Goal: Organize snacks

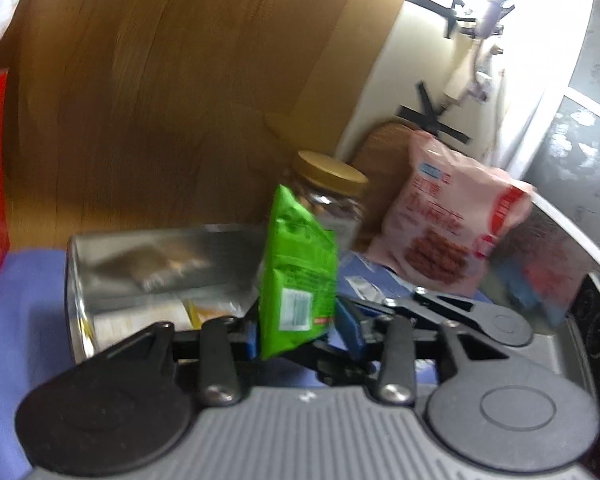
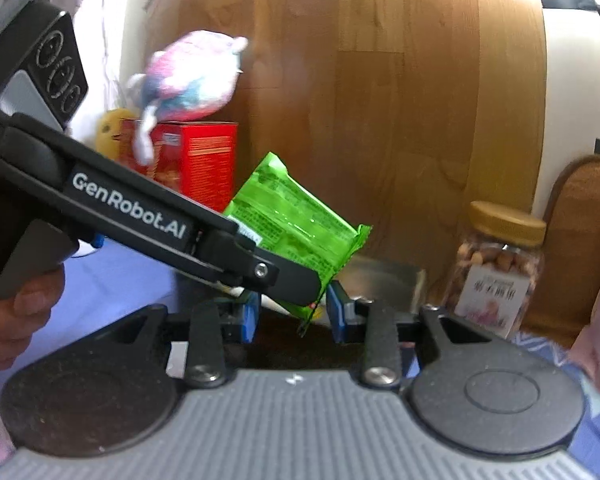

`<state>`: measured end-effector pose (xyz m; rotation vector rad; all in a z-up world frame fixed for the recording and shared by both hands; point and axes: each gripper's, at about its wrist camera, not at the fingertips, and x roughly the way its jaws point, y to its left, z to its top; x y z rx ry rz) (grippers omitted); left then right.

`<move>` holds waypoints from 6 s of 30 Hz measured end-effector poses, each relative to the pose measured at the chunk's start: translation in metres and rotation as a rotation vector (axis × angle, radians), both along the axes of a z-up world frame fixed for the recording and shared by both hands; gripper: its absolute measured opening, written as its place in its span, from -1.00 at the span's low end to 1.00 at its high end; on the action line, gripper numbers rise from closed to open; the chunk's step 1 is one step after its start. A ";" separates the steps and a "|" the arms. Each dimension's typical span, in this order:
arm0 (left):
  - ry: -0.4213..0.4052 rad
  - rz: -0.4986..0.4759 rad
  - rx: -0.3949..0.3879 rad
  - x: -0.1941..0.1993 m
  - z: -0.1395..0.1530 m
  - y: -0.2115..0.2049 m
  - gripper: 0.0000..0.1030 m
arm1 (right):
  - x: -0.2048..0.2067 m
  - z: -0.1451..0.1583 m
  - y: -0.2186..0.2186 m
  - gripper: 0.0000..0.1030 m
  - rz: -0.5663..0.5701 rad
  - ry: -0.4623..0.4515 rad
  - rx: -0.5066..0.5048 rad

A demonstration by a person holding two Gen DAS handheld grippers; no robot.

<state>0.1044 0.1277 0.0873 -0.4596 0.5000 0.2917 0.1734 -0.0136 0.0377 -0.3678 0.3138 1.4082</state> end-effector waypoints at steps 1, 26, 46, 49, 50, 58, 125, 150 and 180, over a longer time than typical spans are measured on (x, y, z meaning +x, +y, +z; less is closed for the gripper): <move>0.014 0.029 0.023 0.005 -0.001 0.005 0.05 | 0.005 -0.001 0.006 -0.23 -0.025 -0.012 -0.007; 0.079 0.146 0.036 -0.113 -0.071 -0.110 0.12 | 0.056 -0.050 -0.127 -0.18 -0.340 0.473 0.001; 0.088 0.167 0.051 -0.154 -0.095 -0.158 0.12 | -0.039 -0.057 -0.162 -0.18 -0.225 0.424 -0.054; 0.086 0.174 0.062 -0.160 -0.096 -0.168 0.12 | -0.051 -0.057 -0.170 -0.18 -0.223 0.422 -0.051; 0.084 0.179 0.061 -0.163 -0.096 -0.170 0.12 | -0.055 -0.057 -0.172 -0.18 -0.222 0.418 -0.051; 0.043 0.181 0.069 -0.177 -0.101 -0.176 0.14 | -0.054 -0.062 -0.187 -0.18 -0.230 0.504 -0.018; 0.005 0.105 -0.374 -0.180 -0.107 -0.174 -0.58 | -0.023 -0.066 -0.179 -0.40 -0.147 0.683 -0.073; -0.023 0.077 -0.277 -0.198 -0.086 -0.150 0.06 | -0.059 -0.063 -0.216 -0.12 -0.036 0.783 -0.085; -0.062 0.015 -0.390 -0.206 -0.115 -0.128 -0.46 | -0.082 -0.065 -0.183 -0.44 0.079 0.668 -0.120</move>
